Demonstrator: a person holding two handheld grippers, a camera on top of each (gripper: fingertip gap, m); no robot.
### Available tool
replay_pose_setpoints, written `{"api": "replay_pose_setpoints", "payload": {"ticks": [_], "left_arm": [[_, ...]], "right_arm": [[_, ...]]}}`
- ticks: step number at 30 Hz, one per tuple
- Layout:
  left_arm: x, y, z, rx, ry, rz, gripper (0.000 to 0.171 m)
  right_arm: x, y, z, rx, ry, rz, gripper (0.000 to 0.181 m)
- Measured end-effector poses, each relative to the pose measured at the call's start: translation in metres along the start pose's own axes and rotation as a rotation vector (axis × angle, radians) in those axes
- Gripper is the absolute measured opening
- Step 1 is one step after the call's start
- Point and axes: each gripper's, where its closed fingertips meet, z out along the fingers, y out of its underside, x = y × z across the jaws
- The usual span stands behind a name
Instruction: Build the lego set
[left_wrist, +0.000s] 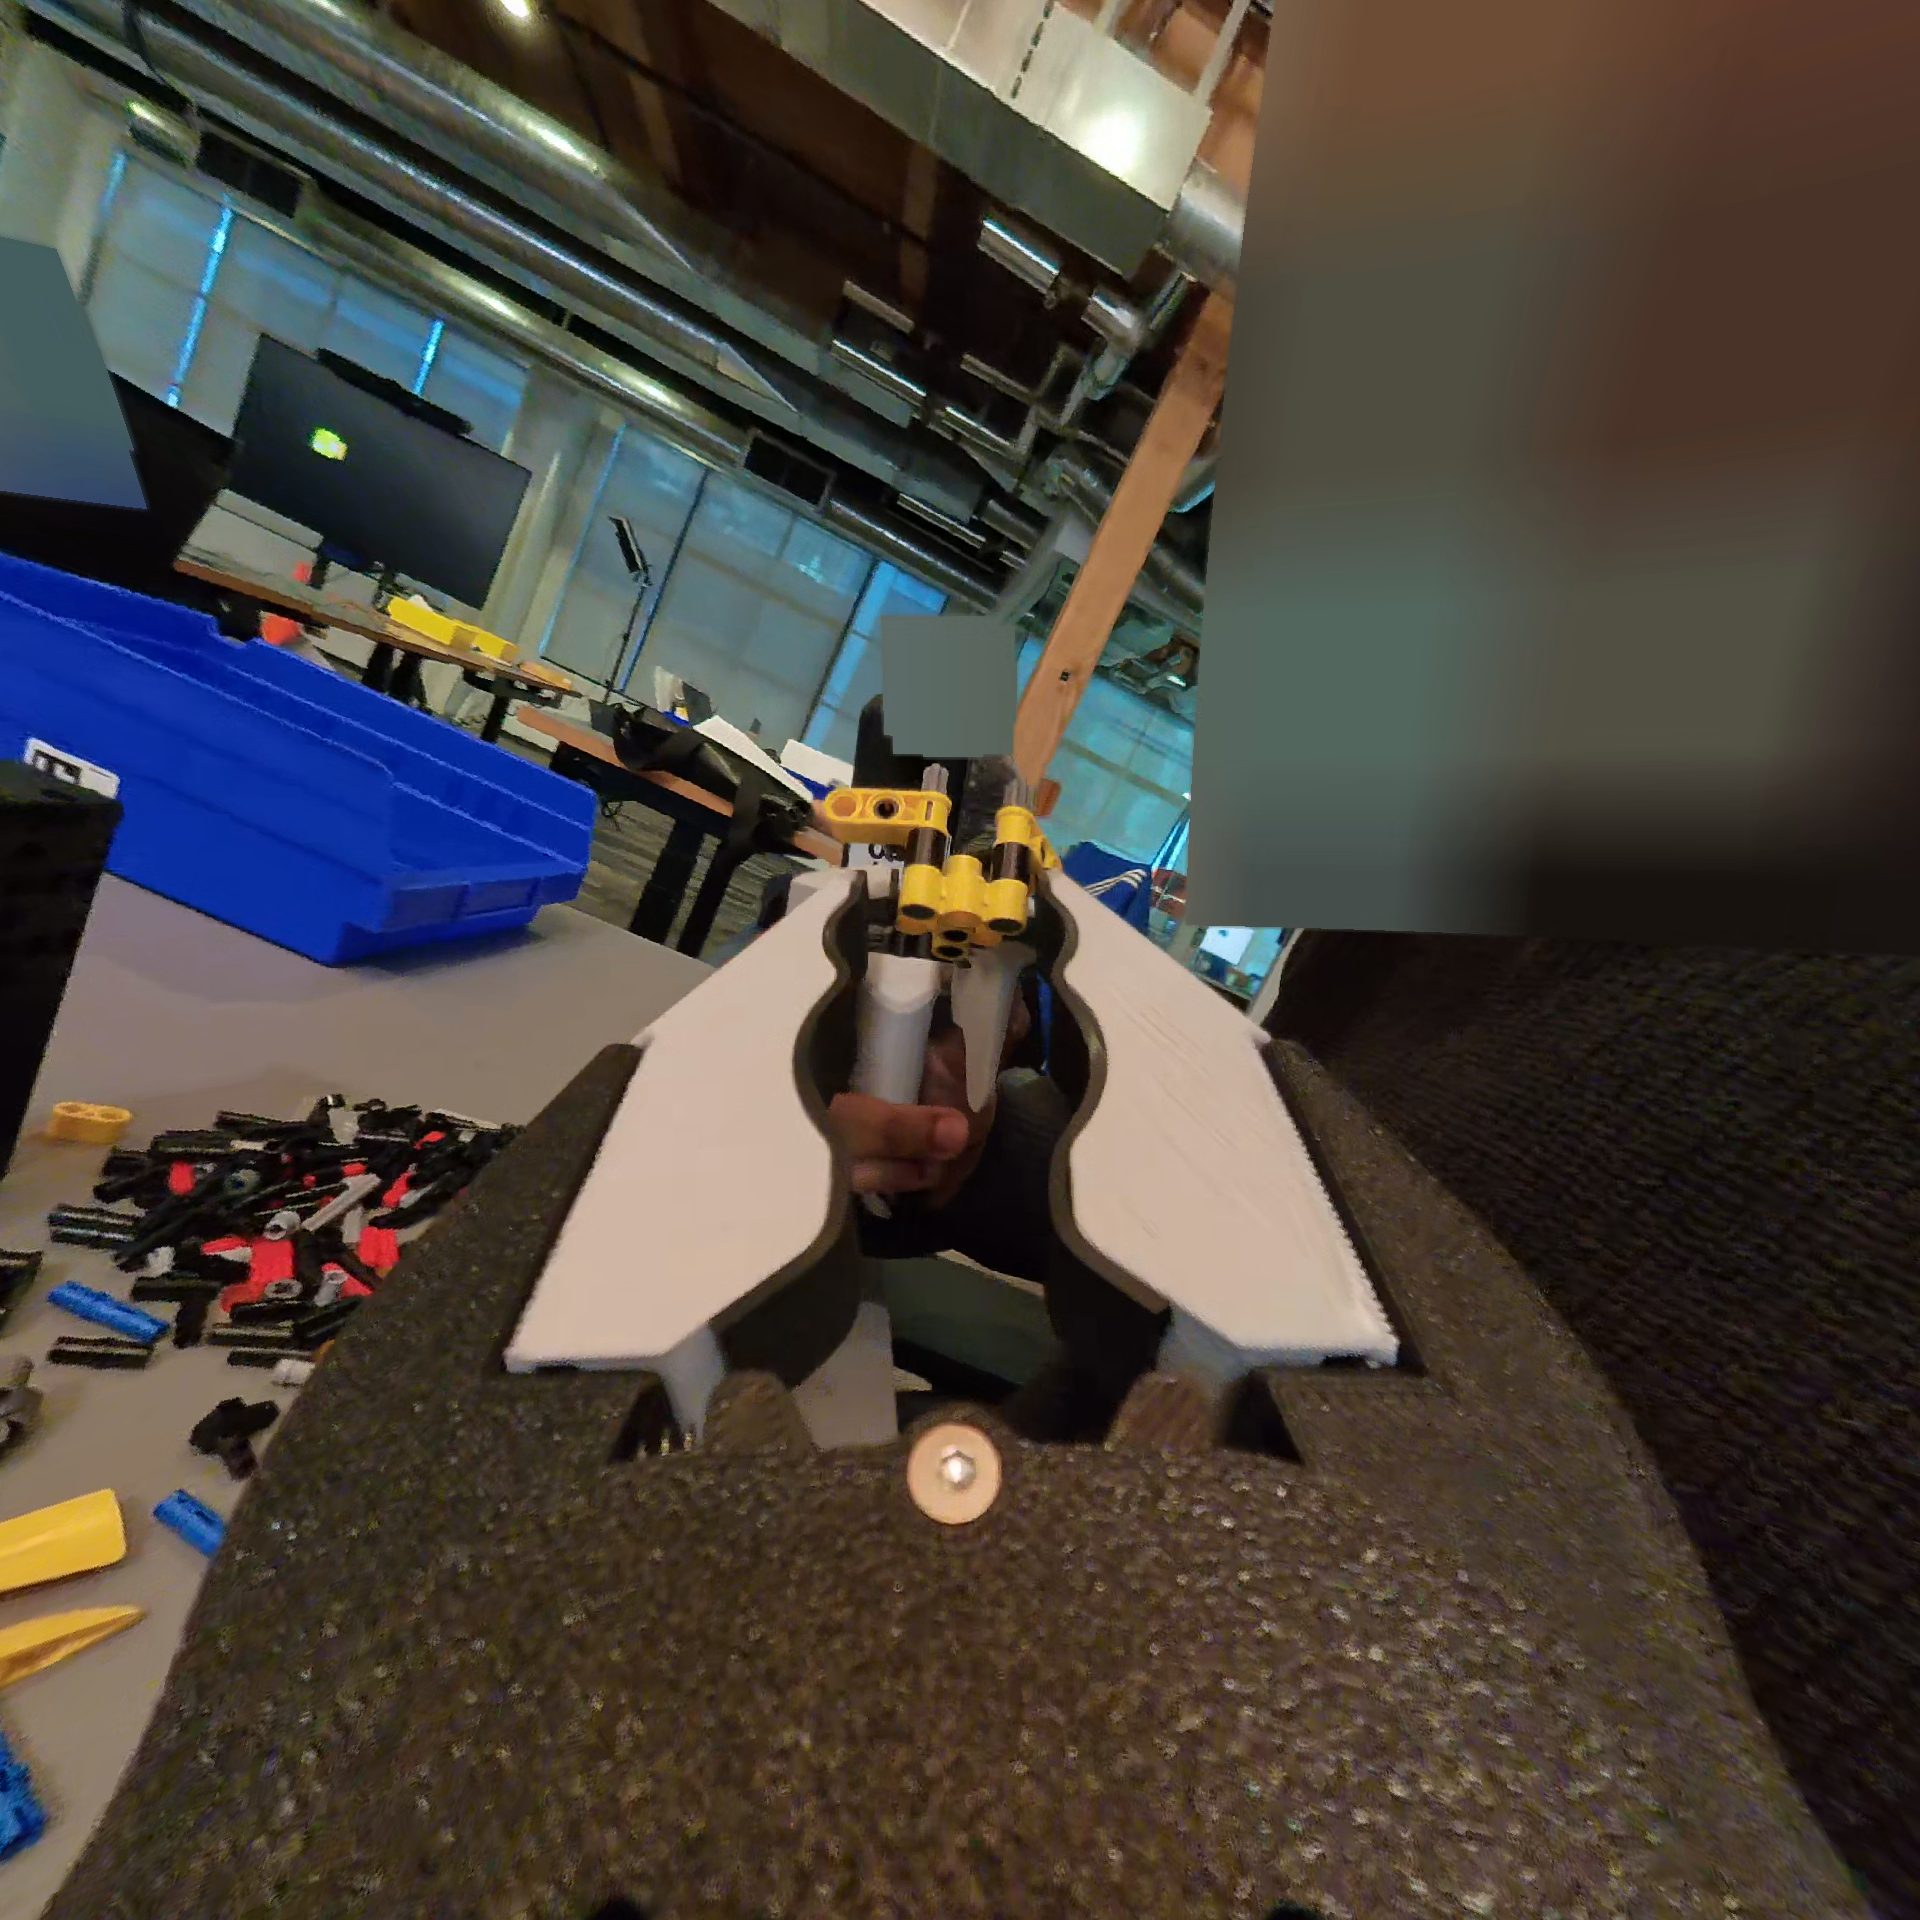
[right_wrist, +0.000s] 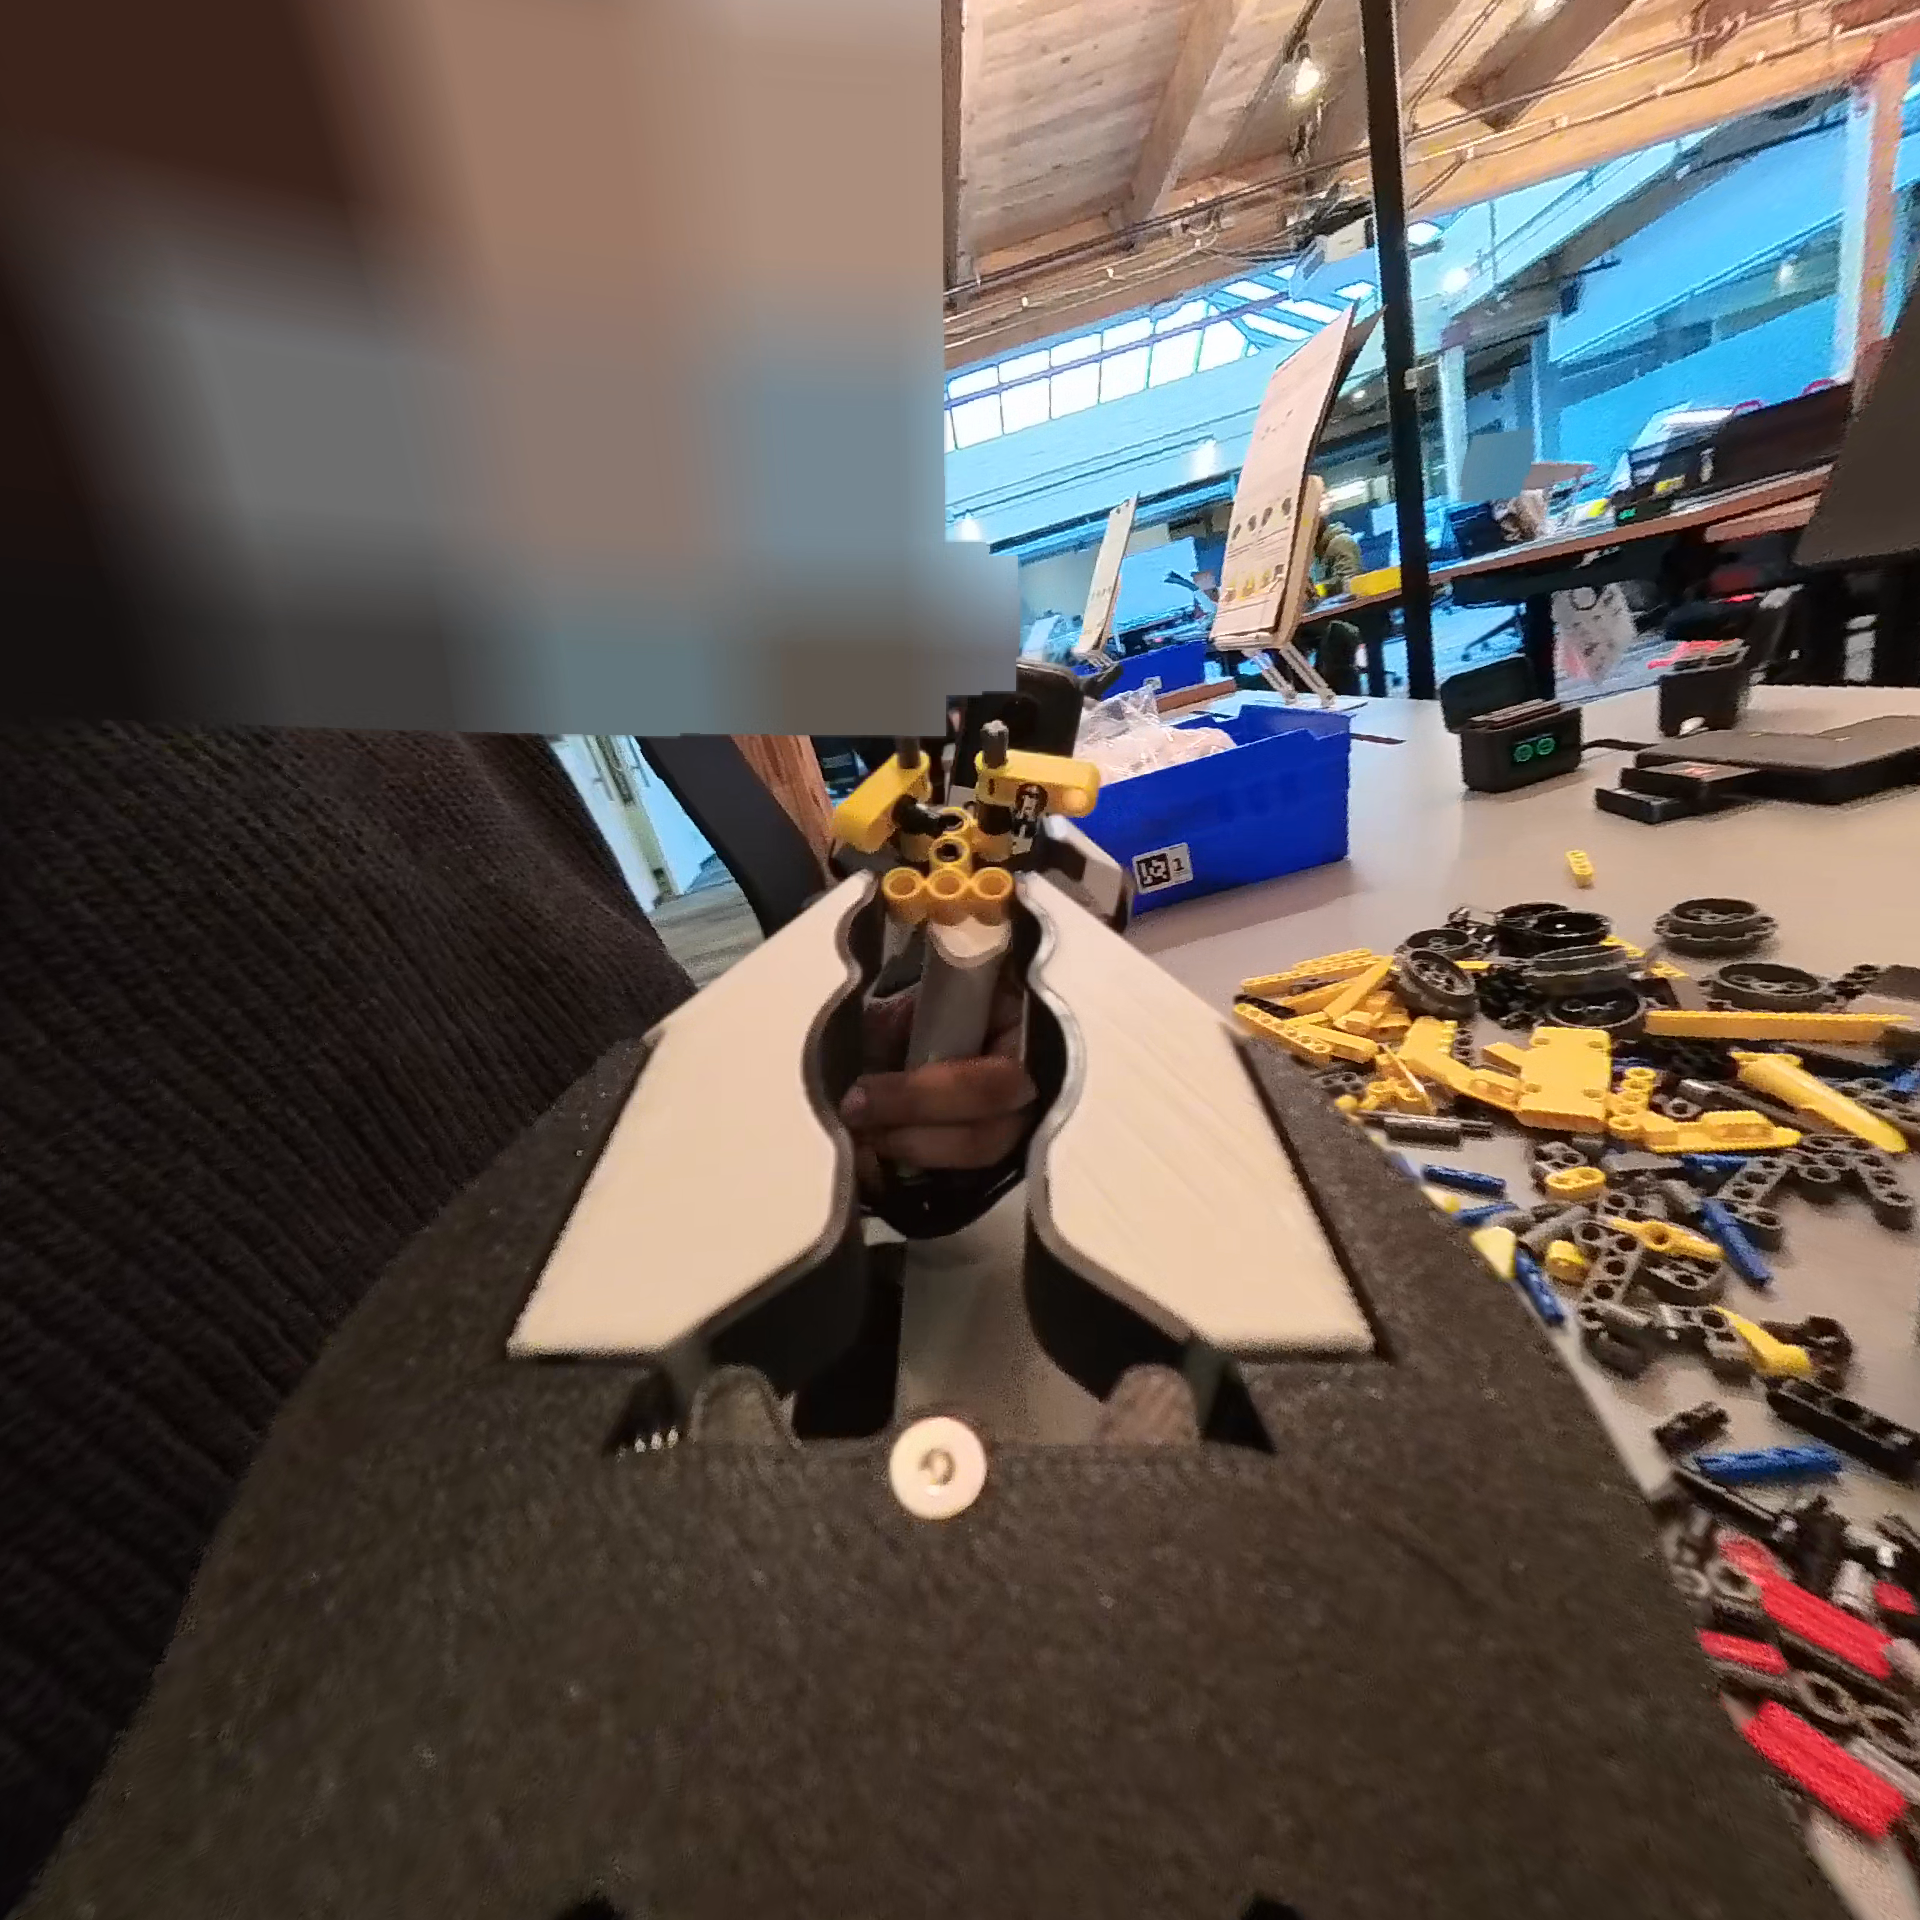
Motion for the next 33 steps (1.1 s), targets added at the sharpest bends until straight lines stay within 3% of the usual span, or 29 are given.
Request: {"api": "replay_pose_setpoints", "payload": {"ticks": [9,17,20,24,28,33], "left_arm": [[-0.002,-0.001,-0.001,0.002,-0.071,0.116,0.024],[-0.018,-0.004,-0.004,-0.001,-0.235,0.258,0.024],[-0.027,-0.005,-0.006,-0.013,-0.296,0.290,0.024],[-0.041,-0.004,-0.006,-0.033,-0.373,0.315,0.024],[-0.052,-0.005,-0.001,-0.050,-0.415,0.311,0.024],[-0.069,-0.013,0.007,-0.075,-0.456,0.303,0.024]], "right_arm": [[0.005,0.002,0.000,0.007,-0.018,0.075,0.024],[0.024,0.010,-0.004,-0.052,0.111,0.047,0.032],[0.039,0.006,-0.012,-0.055,0.246,-0.041,0.034],[0.041,-0.006,-0.017,-0.076,0.396,-0.301,0.034],[0.046,0.000,-0.011,-0.225,0.454,-0.504,0.033],[0.065,-0.008,-0.013,-0.280,0.476,-0.569,0.028]]}}
